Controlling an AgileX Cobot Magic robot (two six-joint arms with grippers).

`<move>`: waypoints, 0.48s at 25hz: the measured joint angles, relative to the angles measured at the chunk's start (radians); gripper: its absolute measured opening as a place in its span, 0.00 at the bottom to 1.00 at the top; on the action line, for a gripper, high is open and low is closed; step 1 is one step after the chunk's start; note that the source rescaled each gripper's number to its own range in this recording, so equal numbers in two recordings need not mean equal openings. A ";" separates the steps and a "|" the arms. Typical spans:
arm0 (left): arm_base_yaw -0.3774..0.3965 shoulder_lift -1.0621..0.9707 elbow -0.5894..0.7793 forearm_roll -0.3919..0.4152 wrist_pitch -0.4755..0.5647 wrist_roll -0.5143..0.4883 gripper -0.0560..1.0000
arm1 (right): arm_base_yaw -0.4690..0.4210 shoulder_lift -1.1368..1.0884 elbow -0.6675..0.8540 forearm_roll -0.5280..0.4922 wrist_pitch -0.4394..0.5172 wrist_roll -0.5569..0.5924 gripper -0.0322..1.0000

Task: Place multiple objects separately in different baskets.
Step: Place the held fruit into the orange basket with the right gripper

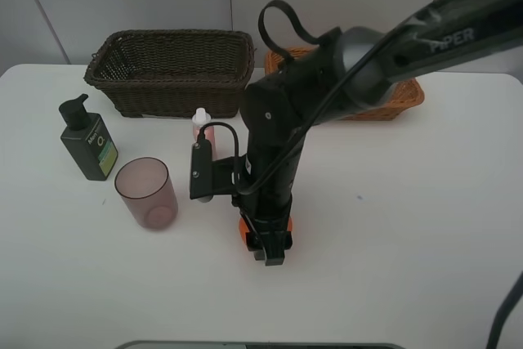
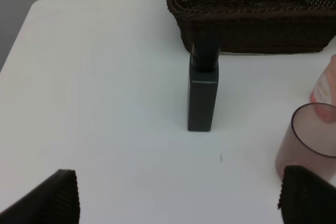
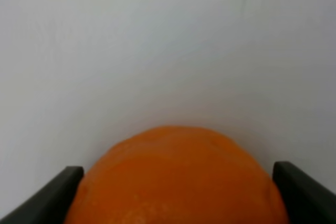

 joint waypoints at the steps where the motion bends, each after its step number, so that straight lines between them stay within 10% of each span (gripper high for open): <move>1: 0.000 0.000 0.000 0.000 0.000 0.000 0.98 | 0.000 -0.001 0.000 0.000 0.000 0.000 0.34; 12: 0.000 0.000 0.000 0.000 0.000 0.000 0.98 | -0.037 -0.150 -0.001 0.004 0.016 0.000 0.34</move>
